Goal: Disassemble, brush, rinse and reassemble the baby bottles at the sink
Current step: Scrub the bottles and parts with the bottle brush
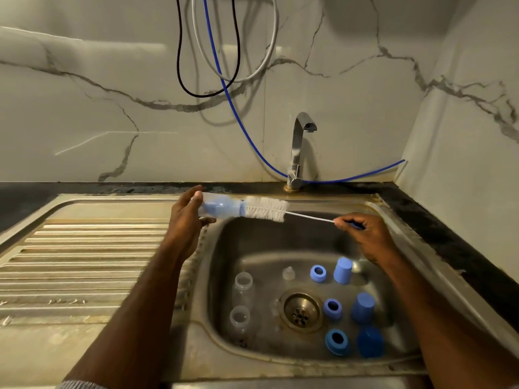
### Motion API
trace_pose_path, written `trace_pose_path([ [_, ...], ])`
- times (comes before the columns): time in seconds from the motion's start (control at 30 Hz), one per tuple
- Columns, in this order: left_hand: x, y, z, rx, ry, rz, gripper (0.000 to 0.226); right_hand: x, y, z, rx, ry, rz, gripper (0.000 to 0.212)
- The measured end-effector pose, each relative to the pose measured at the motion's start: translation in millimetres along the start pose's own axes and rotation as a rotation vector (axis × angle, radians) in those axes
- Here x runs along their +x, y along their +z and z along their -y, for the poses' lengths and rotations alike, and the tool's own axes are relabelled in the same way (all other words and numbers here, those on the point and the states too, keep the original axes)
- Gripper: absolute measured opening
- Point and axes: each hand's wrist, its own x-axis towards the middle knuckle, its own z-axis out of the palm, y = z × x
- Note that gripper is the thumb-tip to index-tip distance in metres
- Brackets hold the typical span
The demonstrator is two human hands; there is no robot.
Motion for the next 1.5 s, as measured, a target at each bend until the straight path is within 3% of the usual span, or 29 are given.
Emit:
trace_pose_path([
  [0.07,-1.1,-5.0,0.9,0.071,-0.011,0.001,0.041,-0.7,-6.2,-1.2,0.013,0.0,-0.002,0.013],
  [0.2,-11.5,-3.9,-5.4,0.065,-0.064,0.152,0.031,-0.1,0.5,3.3,0.023,-0.037,0.052,0.014],
  [0.3,-5.9,-12.0,-10.0,0.065,-0.055,0.093,0.036,-0.2,-2.5,0.2,0.056,-0.004,0.046,0.014],
  [0.4,-0.3,-24.1,-10.6,-0.051,-0.108,0.029,0.039,-2.5,-4.0,-0.8,0.064,0.043,0.072,0.014],
  [0.53,-9.5,-8.0,-6.9,-0.096,-0.162,0.134,0.042,-5.5,6.8,2.2,0.085,0.089,0.103,0.012],
  [0.77,-15.1,5.6,-11.3,-0.476,-0.142,0.068,0.032,-5.4,12.9,7.2,0.068,0.103,0.093,0.01],
  [0.83,-10.5,2.2,-4.5,-0.322,-0.035,0.094,0.036,-4.5,17.4,9.5,0.016,0.092,0.074,0.01],
  [0.93,-3.9,-2.4,4.8,0.089,0.156,0.105,0.042,-3.0,13.5,4.5,-0.127,0.059,-0.032,0.013],
  [1.0,-1.7,0.0,10.6,0.305,0.246,0.101,0.046,-5.1,12.8,3.0,-0.304,0.001,-0.111,0.005],
  [1.1,4.2,-1.6,10.7,0.432,0.294,0.087,0.046,-3.7,8.8,0.6,-0.473,-0.102,-0.159,0.012],
  [1.2,0.7,-7.5,-2.5,0.363,0.263,0.12,0.035,0.3,0.1,-2.5,-0.347,-0.076,-0.02,0.017],
  [1.3,1.1,-15.9,-9.2,0.219,0.125,0.158,0.044,-2.1,-7.1,5.8,-0.098,0.018,0.145,0.019],
  [1.37,2.5,-18.3,-10.4,0.092,-0.001,0.157,0.048,-2.7,-7.2,12.5,-0.012,0.038,0.167,0.021],
  [1.5,-7.4,-2.1,-10.5,-0.077,-0.113,0.075,0.034,-5.4,17.0,18.1,0.02,0.042,0.078,0.014],
])
